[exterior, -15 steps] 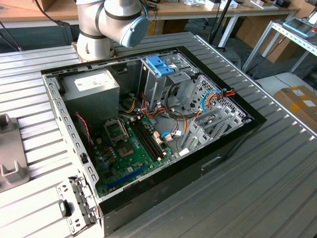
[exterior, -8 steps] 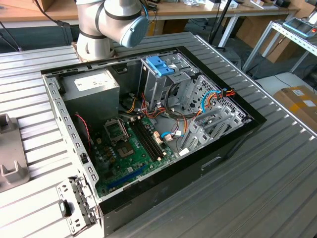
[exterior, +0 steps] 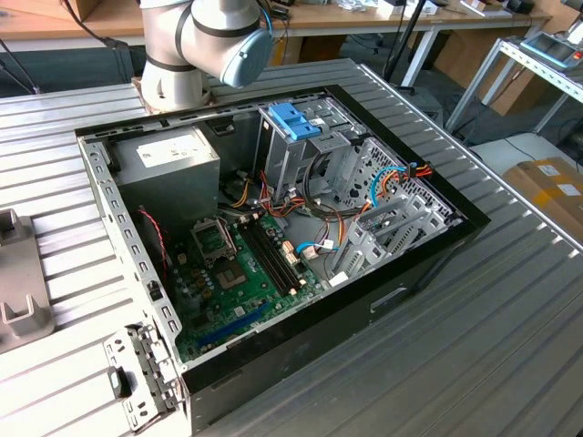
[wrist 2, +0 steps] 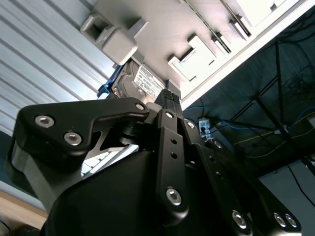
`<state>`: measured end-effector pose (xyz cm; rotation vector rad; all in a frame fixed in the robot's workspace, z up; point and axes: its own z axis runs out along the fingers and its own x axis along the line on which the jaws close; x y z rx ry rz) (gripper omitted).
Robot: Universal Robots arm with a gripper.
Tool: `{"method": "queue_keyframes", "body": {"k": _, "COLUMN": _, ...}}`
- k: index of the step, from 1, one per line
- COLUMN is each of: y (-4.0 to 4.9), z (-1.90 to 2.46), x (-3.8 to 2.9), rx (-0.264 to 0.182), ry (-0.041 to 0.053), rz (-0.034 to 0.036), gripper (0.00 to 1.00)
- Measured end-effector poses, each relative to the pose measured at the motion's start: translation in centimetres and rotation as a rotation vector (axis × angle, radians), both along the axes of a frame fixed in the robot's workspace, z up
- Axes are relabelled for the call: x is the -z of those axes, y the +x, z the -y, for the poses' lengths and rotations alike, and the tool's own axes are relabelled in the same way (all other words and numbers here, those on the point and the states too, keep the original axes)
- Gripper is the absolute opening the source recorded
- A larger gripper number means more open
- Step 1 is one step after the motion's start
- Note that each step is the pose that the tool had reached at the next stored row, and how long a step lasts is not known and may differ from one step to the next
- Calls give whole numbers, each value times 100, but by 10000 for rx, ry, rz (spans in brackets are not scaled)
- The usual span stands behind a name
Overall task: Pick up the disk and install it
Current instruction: 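Pick up the disk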
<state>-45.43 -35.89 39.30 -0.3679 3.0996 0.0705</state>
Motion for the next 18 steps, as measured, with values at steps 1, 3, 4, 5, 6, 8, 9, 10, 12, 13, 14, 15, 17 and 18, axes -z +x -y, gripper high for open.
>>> {"method": "queue_keyframes", "body": {"k": 1, "y": 0, "z": 0, "x": 0, "rx": -39, "ry": 0, "rz": 0, "gripper": 10}}
{"method": "queue_keyframes", "body": {"k": 3, "y": 0, "z": 0, "x": 0, "rx": -102, "ry": 0, "rz": 0, "gripper": 10}}
{"method": "queue_keyframes", "body": {"k": 4, "y": 0, "z": 0, "x": 0, "rx": -129, "ry": 0, "rz": 0, "gripper": 10}}
{"method": "queue_keyframes", "body": {"k": 5, "y": 0, "z": 0, "x": 0, "rx": -201, "ry": 0, "rz": 0, "gripper": 10}}
{"method": "queue_keyframes", "body": {"k": 6, "y": 0, "z": 0, "x": 0, "rx": -234, "ry": 0, "rz": 0, "gripper": 10}}
{"method": "queue_keyframes", "body": {"k": 8, "y": 0, "z": 0, "x": 0, "rx": -306, "ry": 0, "rz": 0, "gripper": 10}}
{"method": "queue_keyframes", "body": {"k": 9, "y": 0, "z": 0, "x": 0, "rx": -373, "ry": 0, "rz": 0, "gripper": 10}}
{"method": "queue_keyframes", "body": {"k": 10, "y": 0, "z": 0, "x": 0, "rx": -407, "ry": 0, "rz": 0, "gripper": 10}}
{"method": "queue_keyframes", "body": {"k": 12, "y": 0, "z": 0, "x": 0, "rx": -472, "ry": 0, "rz": 0, "gripper": 10}}
{"method": "queue_keyframes", "body": {"k": 13, "y": 0, "z": 0, "x": 0, "rx": -502, "ry": 0, "rz": 0, "gripper": 10}}
{"method": "queue_keyframes", "body": {"k": 14, "y": 0, "z": 0, "x": 0, "rx": -557, "ry": 0, "rz": 0, "gripper": 10}}
{"method": "queue_keyframes", "body": {"k": 15, "y": 0, "z": 0, "x": 0, "rx": -587, "ry": 0, "rz": 0, "gripper": 10}}
{"method": "queue_keyframes", "body": {"k": 17, "y": 0, "z": 0, "x": 0, "rx": -665, "ry": 0, "rz": 0, "gripper": 10}}
{"method": "queue_keyframes", "body": {"k": 18, "y": 0, "z": 0, "x": 0, "rx": -738, "ry": 0, "rz": -1, "gripper": 10}}
